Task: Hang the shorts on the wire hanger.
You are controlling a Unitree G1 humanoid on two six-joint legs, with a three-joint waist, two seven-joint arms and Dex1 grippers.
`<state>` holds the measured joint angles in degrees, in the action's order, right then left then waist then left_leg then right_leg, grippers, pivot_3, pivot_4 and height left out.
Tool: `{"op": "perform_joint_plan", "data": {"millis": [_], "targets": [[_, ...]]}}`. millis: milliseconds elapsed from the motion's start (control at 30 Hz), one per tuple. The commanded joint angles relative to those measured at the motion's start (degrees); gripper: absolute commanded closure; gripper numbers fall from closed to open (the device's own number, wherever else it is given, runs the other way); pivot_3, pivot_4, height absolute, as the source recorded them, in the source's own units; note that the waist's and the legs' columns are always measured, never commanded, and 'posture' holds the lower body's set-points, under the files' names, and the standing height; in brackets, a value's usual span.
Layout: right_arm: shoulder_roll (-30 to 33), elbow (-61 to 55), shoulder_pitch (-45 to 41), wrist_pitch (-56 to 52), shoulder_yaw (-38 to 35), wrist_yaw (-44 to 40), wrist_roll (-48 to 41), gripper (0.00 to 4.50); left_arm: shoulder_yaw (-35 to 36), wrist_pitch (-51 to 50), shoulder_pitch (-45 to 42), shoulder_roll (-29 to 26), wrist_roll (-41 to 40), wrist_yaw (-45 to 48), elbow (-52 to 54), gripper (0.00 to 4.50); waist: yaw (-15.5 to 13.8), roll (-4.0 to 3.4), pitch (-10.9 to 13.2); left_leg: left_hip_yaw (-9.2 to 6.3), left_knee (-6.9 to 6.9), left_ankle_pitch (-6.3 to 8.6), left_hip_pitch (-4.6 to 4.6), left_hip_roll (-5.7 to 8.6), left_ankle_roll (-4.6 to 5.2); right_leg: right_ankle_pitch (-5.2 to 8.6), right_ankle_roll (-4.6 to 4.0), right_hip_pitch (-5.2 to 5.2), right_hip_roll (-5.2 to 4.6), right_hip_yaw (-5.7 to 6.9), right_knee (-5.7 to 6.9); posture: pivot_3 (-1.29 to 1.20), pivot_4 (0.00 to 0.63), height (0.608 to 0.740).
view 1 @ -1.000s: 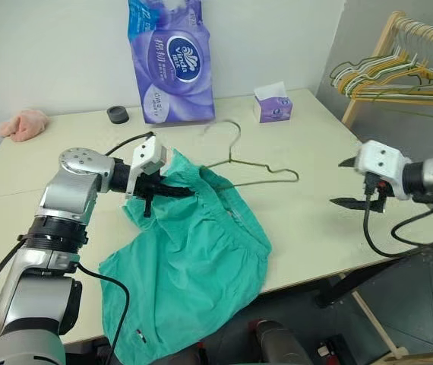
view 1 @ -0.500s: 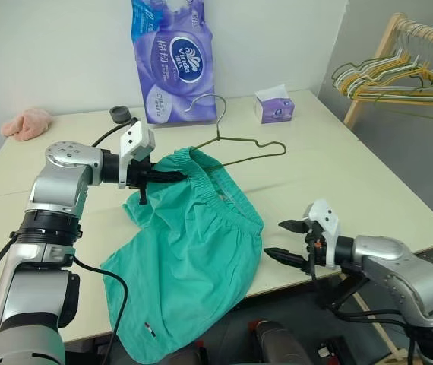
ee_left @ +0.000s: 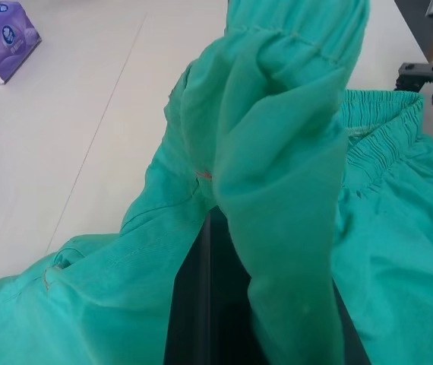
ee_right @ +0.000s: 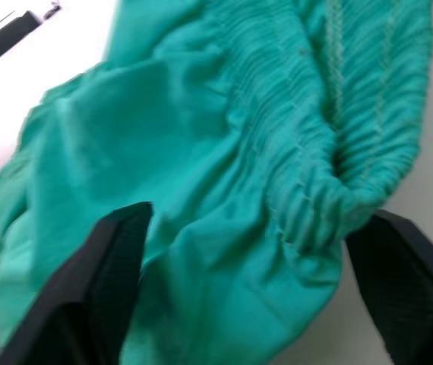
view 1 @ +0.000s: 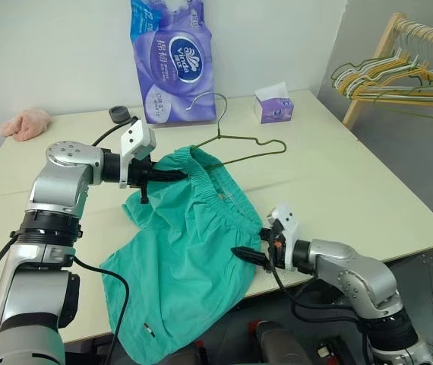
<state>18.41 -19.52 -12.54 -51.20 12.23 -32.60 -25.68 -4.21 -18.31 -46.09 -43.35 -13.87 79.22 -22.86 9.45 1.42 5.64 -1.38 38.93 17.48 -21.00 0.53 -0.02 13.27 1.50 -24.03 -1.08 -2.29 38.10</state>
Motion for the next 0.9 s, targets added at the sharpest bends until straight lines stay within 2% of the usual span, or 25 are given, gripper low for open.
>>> {"op": "perform_joint_plan", "data": {"millis": [33, 233, 300, 400, 500, 633, 833, 900], "targets": [[-1.8, 0.6, -1.5, 3.9, -1.1, 2.3, 1.5, 1.6, 2.6, 0.4, -0.6, -0.7, -1.4, -0.9, 1.6, 4.5, 0.0, 0.0, 0.0, 0.0, 0.0, 0.0, 0.0, 0.0, 0.0, 0.0, 0.0, 0.0, 0.0, 0.0, 0.0, -0.18, 0.061, 0.74], [-1.1, 1.5, -1.4, 9.6, -1.7, 3.8, 5.0, 3.68, 3.8, 0.5, 0.0, -0.8, -1.8, -2.8, 1.8, 4.5, 0.0, 0.0, 0.0, -0.01, -0.01, 0.0, 0.0, -0.01, 0.0, 0.0, 0.0, -0.01, -0.01, 0.0, 0.0, -0.18, 0.061, 0.74], [1.0, 2.3, -2.1, 12.6, -2.8, 3.2, 6.7, 4.36, 5.0, 0.3, 0.0, -0.5, -2.2, -4.5, 1.9, 4.5, 0.0, 0.0, 0.0, -0.01, 0.0, 0.0, 0.0, 0.0, 0.0, 0.0, 0.0, 0.0, -0.01, 0.01, 0.0, -0.18, 0.061, 0.74], [3.9, 5.2, -4.3, 15.9, -7.0, 2.2, 6.9, 4.44, 6.4, -1.9, 0.7, -0.6, -4.1, -5.6, 4.5, 4.5, 0.0, 0.0, 0.0, 0.01, 0.0, 0.0, 0.0, 0.02, 0.0, 0.0, 0.01, 0.0, -0.03, 0.0, -0.01, -0.19, 0.063, 0.74], [7.1, 7.3, -5.6, 18.3, -9.5, -1.0, 6.0, 4.44, 6.1, -6.9, 4.4, -3.3, -8.2, -0.6, 12.5, 4.5, 0.1, 0.0, 0.0, 0.0, -0.02, 0.0, 0.0, 0.01, 0.0, 0.0, 0.01, 0.0, -0.04, 0.0, -0.01, -0.19, 0.064, 0.74], [10.6, 8.8, -7.0, 15.6, -13.1, -6.7, 1.1, 4.44, 7.7, -14.9, 7.3, -7.4, -14.9, 2.6, 22.4, 4.5, 0.4, -0.01, 0.0, 0.0, -0.09, 0.0, 0.01, -0.06, 0.0, 0.0, 0.0, -0.02, -0.02, -0.01, -0.02, -0.19, 0.066, 0.74], [14.5, 10.3, -7.1, 13.6, -13.0, -10.8, -0.3, 4.44, 11.4, -24.7, 5.9, -8.9, -23.3, 1.3, 25.0, 4.5, 0.2, -0.01, 0.0, 0.02, -0.07, 0.01, 0.06, -0.02, 0.01, 0.01, 0.01, 0.05, 0.04, 0.0, -0.04, -0.18, 0.067, 0.74], [14.9, 11.2, -7.5, 13.9, -13.0, -11.1, 0.0, 4.44, 10.2, -23.5, 7.6, -10.7, -22.1, 2.8, 25.8, 4.5, 0.2, -0.02, 0.0, 0.03, -0.06, 0.01, 0.06, -0.02, 0.01, 0.01, 0.01, 0.05, 0.05, -0.01, -0.04, -0.18, 0.067, 0.74]]}}
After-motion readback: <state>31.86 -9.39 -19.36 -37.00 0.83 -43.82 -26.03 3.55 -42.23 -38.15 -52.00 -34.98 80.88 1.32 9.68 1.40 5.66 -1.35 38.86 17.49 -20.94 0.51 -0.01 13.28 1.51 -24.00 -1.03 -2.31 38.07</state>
